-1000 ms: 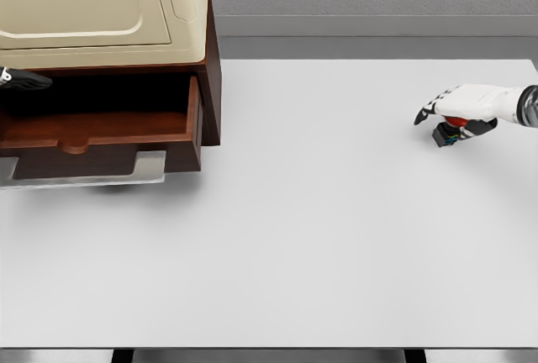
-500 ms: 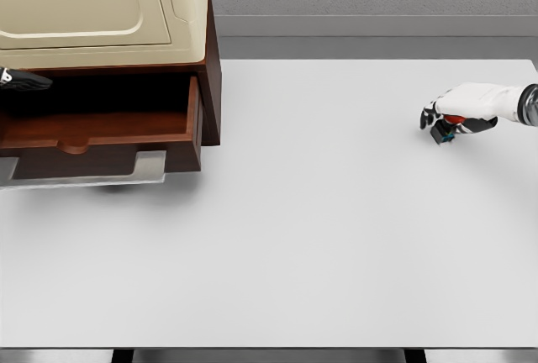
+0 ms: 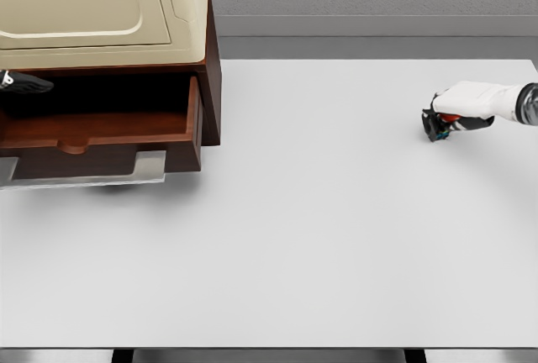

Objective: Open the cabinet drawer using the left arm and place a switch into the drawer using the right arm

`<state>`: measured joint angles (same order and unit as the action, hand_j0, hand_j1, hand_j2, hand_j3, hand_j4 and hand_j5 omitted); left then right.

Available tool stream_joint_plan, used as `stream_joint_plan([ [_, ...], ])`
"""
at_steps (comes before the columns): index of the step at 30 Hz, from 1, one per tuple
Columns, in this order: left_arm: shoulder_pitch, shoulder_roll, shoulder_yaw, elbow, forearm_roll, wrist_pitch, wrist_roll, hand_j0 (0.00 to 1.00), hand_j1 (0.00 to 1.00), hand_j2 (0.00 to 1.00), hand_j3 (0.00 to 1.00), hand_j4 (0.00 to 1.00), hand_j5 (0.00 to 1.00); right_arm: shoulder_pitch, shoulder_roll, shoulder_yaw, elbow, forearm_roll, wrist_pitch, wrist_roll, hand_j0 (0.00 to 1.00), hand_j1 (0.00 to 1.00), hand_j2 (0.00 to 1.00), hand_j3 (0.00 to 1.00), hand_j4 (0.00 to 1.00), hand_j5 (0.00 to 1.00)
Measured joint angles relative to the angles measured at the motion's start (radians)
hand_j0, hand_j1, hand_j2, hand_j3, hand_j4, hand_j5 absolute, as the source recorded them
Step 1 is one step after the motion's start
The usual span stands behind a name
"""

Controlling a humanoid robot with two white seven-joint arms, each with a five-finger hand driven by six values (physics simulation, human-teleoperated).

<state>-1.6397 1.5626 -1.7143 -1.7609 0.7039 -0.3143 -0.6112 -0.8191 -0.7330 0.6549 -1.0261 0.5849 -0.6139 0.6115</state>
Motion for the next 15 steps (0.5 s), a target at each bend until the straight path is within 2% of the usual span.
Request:
stream_joint_plan([
  [15,0.000,-0.001,0.000,0.000,-0.005,0.000,0.000,1.00,1.00,1.00,1.00,1.00,1.00,-0.029,0.013,-0.002,-0.020,-0.130,0.000,0.000,0.29,0.29,0.29,0.29,0.29,0.29],
])
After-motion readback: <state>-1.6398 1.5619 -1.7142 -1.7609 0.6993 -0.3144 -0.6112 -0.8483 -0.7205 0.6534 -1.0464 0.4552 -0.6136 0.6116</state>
